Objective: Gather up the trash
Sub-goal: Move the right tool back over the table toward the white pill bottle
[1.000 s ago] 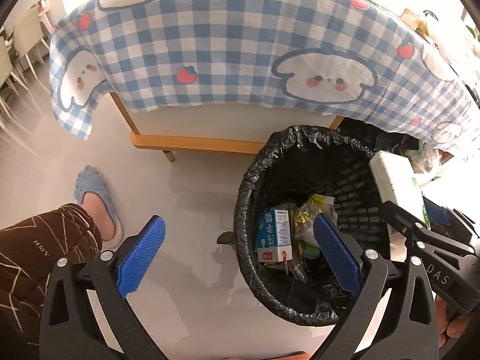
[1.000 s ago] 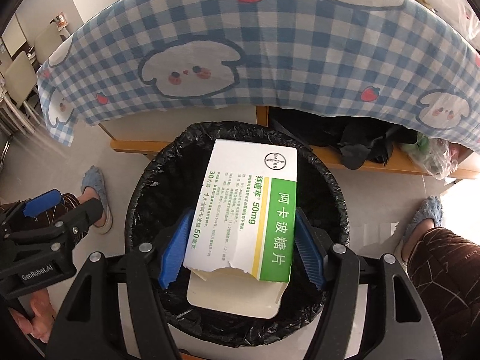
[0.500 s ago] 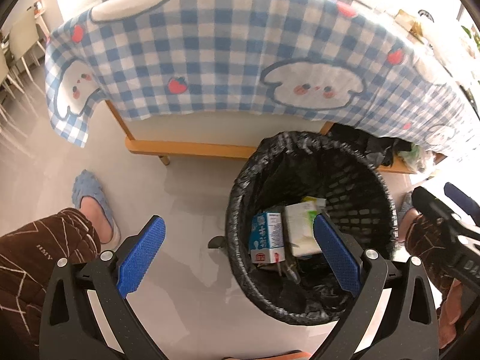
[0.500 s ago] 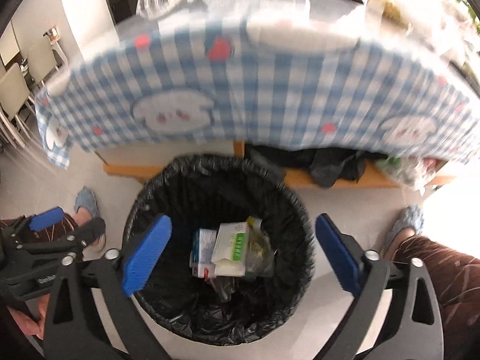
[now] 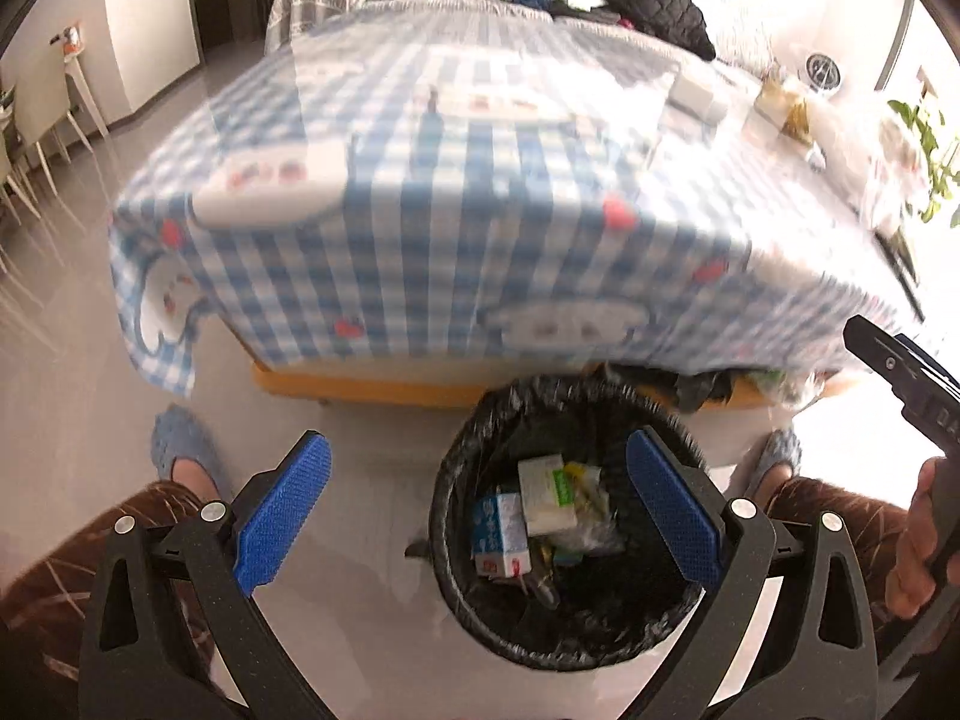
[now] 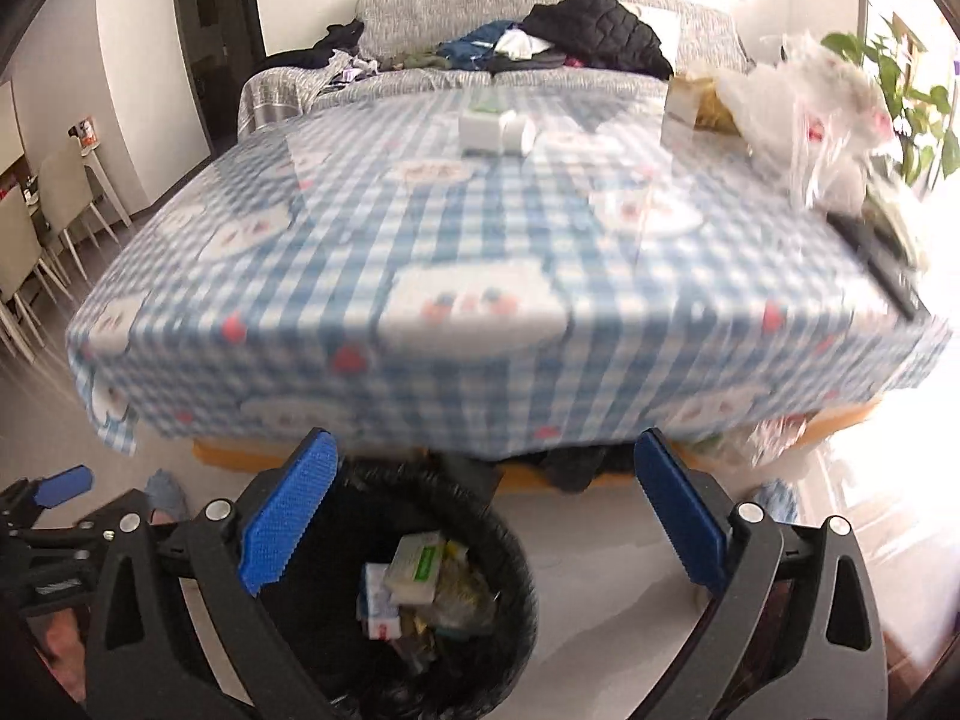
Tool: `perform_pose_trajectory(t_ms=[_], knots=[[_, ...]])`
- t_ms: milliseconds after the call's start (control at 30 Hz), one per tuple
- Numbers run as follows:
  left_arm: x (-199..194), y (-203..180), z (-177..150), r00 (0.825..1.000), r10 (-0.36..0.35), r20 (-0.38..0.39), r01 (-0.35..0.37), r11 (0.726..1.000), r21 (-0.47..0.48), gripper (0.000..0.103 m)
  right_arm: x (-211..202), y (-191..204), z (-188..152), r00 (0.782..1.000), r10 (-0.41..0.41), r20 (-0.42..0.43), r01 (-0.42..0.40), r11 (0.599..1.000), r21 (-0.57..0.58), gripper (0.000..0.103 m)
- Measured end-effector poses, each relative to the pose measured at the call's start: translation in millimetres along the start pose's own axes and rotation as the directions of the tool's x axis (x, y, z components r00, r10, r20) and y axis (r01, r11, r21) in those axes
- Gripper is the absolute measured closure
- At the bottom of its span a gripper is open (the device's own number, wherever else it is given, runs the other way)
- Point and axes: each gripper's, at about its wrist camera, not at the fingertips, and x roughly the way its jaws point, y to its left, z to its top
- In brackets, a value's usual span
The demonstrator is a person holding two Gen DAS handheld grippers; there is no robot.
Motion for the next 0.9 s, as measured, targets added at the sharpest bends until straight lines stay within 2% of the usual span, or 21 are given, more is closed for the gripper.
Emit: perform_pose_trajectory(t_ms=[300, 633, 900], knots=[[1.0, 3.0, 75.7, 0.999, 0.015, 0.039, -0.016, 1.000, 0.017, 0.006, 16.6, -10.7, 70.1, 0.999, -0.036, 0.041, 0.037, 0.999, -0.031, 0.008], [32.1, -4.7, 159.1, 0.998, 0.042, 0.055, -0.045, 0.997, 0.068, 0.006, 75.4, -2.0, 153.7, 0.997, -0.062, 0.054, 0.066, 0.996, -0.059, 0.008], [74.3, -6.8, 209.9, 0.999, 0.043, 0.033, -0.046, 0.995, 0.091, 0.006, 138.1, 2.6, 193.9, 0.999, -0.038, -0.018, 0.039, 0.999, 0.024, 0.008]])
